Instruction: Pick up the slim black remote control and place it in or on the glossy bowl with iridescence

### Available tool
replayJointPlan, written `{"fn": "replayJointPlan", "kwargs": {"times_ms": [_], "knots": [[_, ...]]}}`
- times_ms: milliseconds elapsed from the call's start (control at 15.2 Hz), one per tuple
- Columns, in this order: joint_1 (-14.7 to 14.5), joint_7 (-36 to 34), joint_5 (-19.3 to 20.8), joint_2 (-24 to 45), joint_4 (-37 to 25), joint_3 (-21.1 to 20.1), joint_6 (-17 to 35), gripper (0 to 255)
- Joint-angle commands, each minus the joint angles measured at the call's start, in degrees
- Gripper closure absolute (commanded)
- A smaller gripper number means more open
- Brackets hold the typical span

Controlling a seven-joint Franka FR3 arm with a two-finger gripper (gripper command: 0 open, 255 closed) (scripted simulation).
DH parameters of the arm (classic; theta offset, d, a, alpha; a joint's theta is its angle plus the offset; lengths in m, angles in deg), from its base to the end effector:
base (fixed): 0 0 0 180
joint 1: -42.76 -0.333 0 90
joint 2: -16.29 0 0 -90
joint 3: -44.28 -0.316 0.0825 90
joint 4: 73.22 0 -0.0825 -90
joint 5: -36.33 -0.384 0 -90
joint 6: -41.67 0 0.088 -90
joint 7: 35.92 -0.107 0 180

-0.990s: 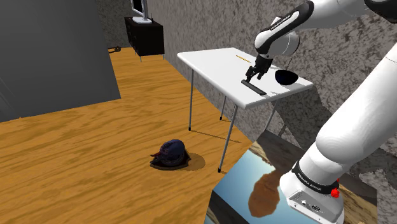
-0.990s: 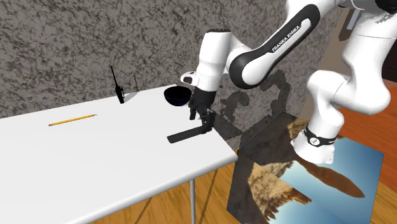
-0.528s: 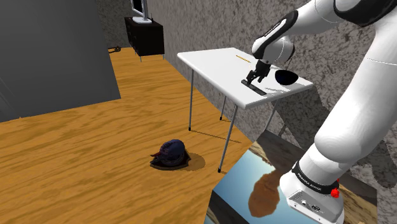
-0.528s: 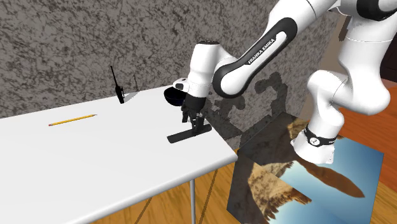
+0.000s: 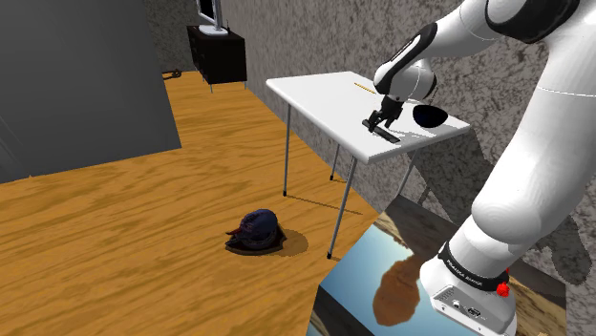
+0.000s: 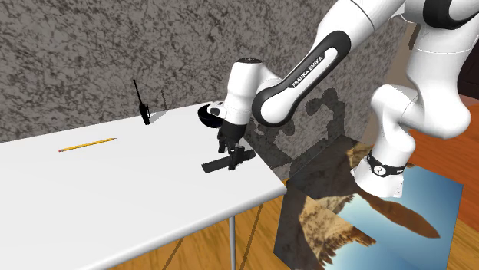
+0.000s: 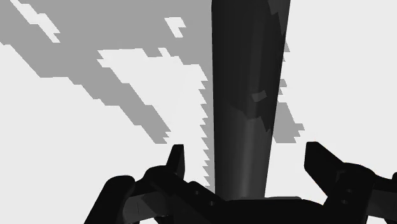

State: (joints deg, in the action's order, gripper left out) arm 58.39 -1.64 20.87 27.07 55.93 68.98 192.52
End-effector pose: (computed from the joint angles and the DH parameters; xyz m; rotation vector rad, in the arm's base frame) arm 0.4215 -0.3642 0.3083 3.0190 -0.4757 0.3339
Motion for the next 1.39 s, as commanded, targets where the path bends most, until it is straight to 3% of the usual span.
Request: {"fn": "replayJointPlan", "kwargs": {"times_ms": [0, 132, 198, 792, 1320], "knots": [[0.01, 0.03, -0.04, 0.04, -0.01, -0.01, 0.03, 0], [0.01, 0.02, -0.03, 0.03, -0.01, -0.01, 0.02, 0], [0.01, 0.02, -0.03, 0.03, -0.01, -0.01, 0.02, 255], [0.01, 0.02, -0.03, 0.03, -0.01, -0.02, 0.03, 255], [-1.01, -3.8, 4.99, -4.63, -1.37, 1.49, -5.29, 255]]}}
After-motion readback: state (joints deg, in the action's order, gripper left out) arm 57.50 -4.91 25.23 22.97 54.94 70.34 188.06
